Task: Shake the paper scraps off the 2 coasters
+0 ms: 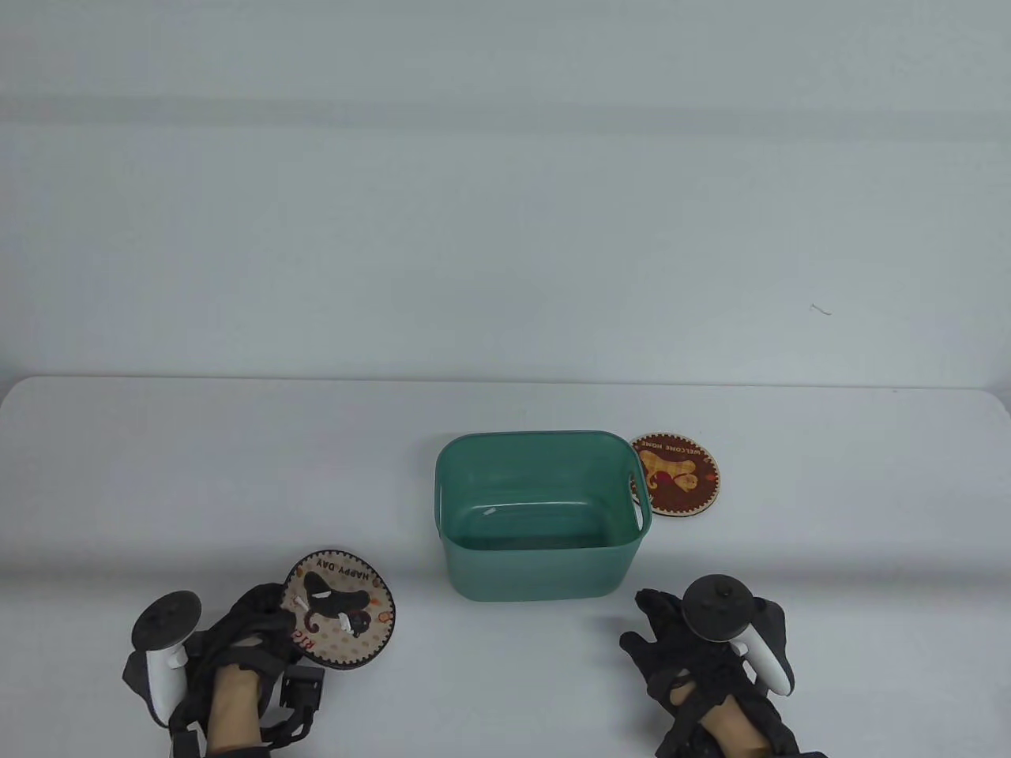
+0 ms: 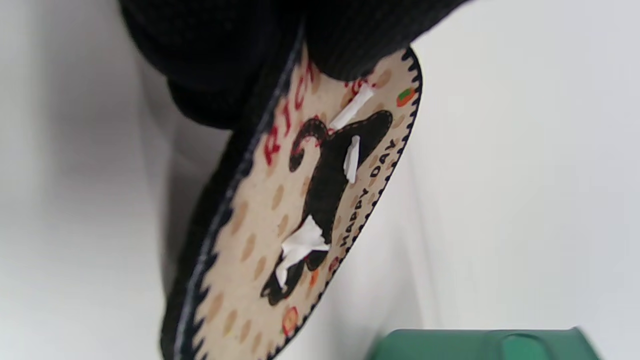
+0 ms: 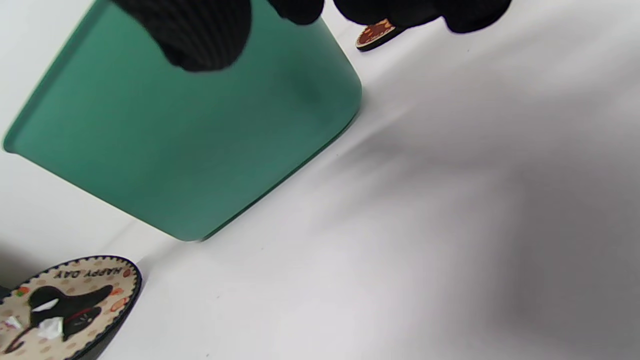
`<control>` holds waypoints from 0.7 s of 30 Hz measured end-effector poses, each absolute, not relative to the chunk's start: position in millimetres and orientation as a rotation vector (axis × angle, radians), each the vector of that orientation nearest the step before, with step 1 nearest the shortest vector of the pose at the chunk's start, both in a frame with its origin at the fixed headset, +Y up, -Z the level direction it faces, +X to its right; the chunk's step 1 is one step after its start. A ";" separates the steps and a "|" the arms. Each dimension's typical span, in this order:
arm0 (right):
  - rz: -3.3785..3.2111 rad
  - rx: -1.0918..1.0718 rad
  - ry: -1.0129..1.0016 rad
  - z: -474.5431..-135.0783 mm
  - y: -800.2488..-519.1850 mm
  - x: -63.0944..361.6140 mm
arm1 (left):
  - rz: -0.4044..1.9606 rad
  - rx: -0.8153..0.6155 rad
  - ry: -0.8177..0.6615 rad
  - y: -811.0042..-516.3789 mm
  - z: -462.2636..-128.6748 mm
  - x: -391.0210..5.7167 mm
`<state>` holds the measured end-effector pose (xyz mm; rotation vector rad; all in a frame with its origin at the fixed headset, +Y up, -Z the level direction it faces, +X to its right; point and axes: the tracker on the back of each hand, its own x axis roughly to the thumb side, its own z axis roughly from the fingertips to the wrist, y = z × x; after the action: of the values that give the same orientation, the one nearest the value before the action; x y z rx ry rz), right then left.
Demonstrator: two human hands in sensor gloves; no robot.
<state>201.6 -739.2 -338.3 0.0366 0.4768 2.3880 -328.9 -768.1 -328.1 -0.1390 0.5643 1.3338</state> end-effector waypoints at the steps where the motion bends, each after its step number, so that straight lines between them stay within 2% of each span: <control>1: 2.388 0.035 0.474 -338.4 -739.1 202.0 | 1.356 -0.118 0.555 -765.2 -328.0 -328.7; 6: 2.384 0.034 0.456 -339.5 -738.0 203.5 | 1.511 0.029 0.478 -740.9 -324.9 -327.3; 10: 2.373 0.047 0.411 -340.3 -734.0 203.7 | 1.609 0.091 0.397 -724.6 -319.1 -319.1; 15: 2.336 0.078 0.336 -339.7 -726.2 201.9 | 1.727 0.046 0.253 -714.7 -320.3 -292.3; 21: 2.214 0.155 0.255 -335.3 -714.8 191.2 | 1.870 -0.104 0.105 -714.9 -327.6 -254.3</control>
<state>191.2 -714.8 -335.3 0.1546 0.2550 2.2143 -254.3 -714.9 -327.6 -0.1043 0.1046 1.8698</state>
